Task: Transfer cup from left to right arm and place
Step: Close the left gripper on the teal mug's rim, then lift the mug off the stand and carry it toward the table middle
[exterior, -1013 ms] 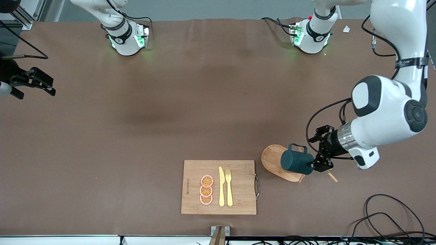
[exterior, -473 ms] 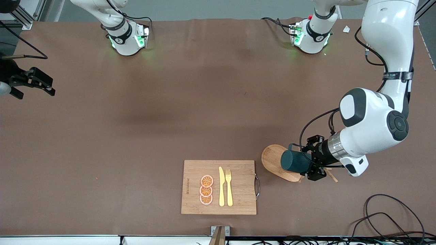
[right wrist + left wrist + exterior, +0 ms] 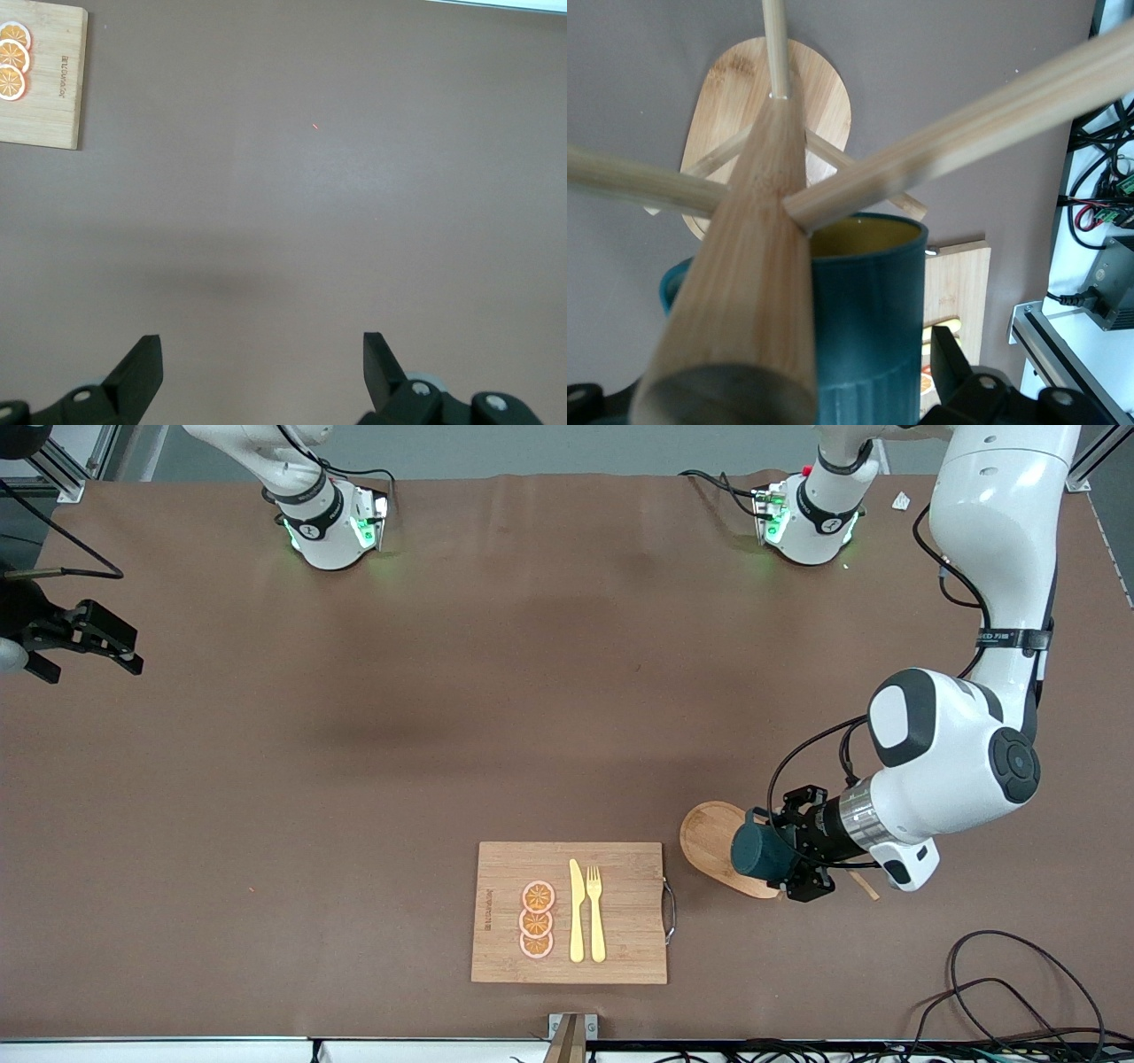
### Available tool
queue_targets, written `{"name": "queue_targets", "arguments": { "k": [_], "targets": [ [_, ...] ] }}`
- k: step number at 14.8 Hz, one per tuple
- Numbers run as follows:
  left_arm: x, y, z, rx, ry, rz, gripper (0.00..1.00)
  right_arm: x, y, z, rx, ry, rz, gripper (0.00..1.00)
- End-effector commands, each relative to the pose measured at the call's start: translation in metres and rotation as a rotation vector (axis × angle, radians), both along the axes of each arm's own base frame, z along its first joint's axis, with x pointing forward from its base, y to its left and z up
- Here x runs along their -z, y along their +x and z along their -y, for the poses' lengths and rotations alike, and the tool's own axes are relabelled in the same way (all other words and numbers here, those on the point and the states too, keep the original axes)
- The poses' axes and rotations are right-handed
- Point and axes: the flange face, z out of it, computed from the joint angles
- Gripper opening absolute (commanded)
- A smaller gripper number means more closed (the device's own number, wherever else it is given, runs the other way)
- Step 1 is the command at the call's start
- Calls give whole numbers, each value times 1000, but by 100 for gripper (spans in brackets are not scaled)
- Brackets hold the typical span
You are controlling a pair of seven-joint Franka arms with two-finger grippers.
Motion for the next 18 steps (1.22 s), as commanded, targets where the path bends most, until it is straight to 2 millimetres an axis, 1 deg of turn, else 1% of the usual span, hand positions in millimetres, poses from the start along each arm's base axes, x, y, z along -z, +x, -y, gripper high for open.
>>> {"name": "queue_targets", "arguments": {
  "k": [1, 3, 5, 7, 10, 12, 13, 15, 16, 18],
  "targets": [
    [-5, 4, 3, -18, -32, 6, 88, -3, -1, 3, -10, 4, -2, 100],
    [-7, 4, 3, -13, -33, 10, 76, -4, -1, 3, -10, 4, -1, 100],
    [-7, 4, 5, -1, -34, 14, 72, -4, -1, 3, -10, 5, -1, 100],
    [-11, 3, 8, 0, -42, 16, 72, -4, -1, 3, -10, 4, -1, 100],
    [-23, 0, 15, 10, -56, 29, 72, -4, -1, 2, -12, 4, -1, 100],
    [-41, -6, 29, 27, -74, 45, 72, -4, -1, 2, -12, 4, -1, 100],
    [-45, -9, 38, 33, -82, 45, 72, -4, -1, 2, -12, 4, -1, 100],
    [-61, -16, 51, 42, -98, 56, 72, -4, -1, 2, -12, 4, -1, 100],
    [-64, -20, 60, 46, -107, 53, 72, -4, -1, 2, -12, 4, -1, 100],
    [-79, -29, 80, 62, -121, 60, 72, -4, -1, 2, -12, 4, -1, 100]
  ]
}}
